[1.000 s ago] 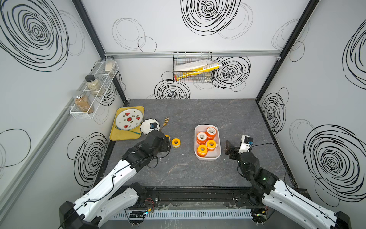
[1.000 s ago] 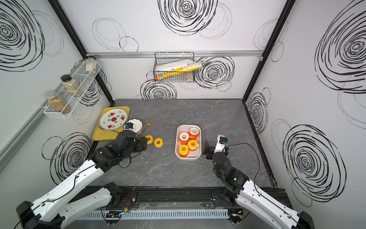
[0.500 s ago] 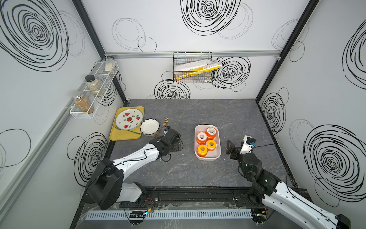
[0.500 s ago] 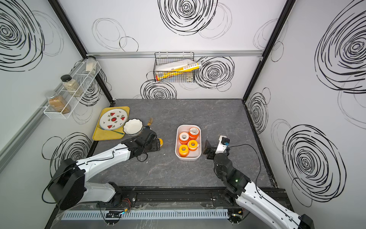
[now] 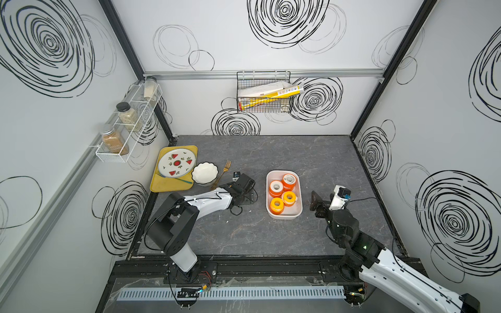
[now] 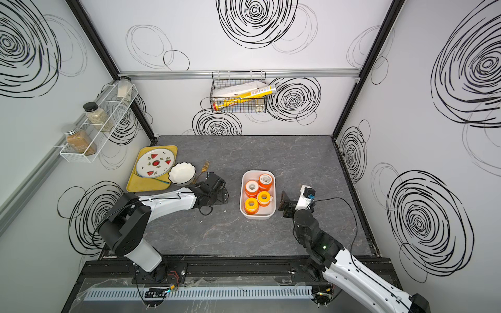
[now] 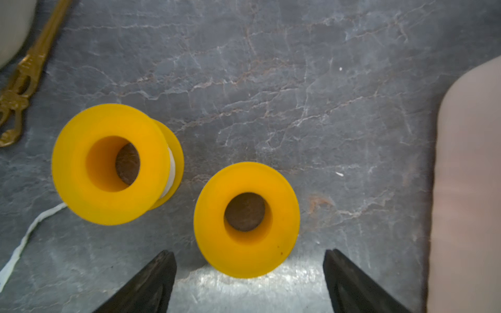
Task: Put the sealing tape into the storage box
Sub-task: Pick up the sealing tape at the center of the board.
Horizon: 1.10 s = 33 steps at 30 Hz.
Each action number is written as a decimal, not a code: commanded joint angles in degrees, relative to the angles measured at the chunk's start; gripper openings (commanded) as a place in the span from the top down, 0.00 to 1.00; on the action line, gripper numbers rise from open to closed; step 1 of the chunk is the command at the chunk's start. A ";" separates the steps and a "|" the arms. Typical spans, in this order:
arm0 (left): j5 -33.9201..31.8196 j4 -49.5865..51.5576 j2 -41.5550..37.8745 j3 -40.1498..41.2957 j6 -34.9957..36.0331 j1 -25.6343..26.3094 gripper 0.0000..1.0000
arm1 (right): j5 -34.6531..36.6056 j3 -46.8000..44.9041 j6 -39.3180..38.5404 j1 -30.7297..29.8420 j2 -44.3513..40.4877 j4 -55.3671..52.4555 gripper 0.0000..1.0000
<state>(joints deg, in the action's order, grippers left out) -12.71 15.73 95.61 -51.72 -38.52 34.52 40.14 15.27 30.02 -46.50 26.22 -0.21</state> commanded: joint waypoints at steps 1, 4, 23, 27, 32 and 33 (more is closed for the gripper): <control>-0.91 -1.16 2.67 -2.60 1.08 0.28 0.09 | 1.13 -0.94 0.52 0.23 -0.51 0.56 0.12; -1.47 -1.04 4.41 -3.94 1.59 0.19 0.11 | 1.14 -1.03 0.49 0.27 -0.73 0.55 0.12; -4.25 1.68 11.51 -10.45 3.43 -1.12 0.32 | 1.17 -1.12 0.50 0.27 -0.82 0.47 0.12; -4.09 1.73 11.47 -10.59 3.32 -1.12 0.34 | 1.22 -1.12 0.57 0.27 -0.82 0.38 0.12; -3.89 2.31 9.50 -11.01 3.54 -0.86 0.39 | 1.16 -1.20 0.57 0.27 -0.82 0.47 0.12; -3.85 2.37 8.98 -11.03 3.54 -0.78 0.40 | 1.14 -1.18 0.57 0.27 -0.81 0.54 0.12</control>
<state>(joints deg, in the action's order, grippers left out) -15.97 16.93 106.50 -61.52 -35.53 33.85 40.23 14.87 30.26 -46.50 25.98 -0.21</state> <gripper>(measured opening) 0.610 0.881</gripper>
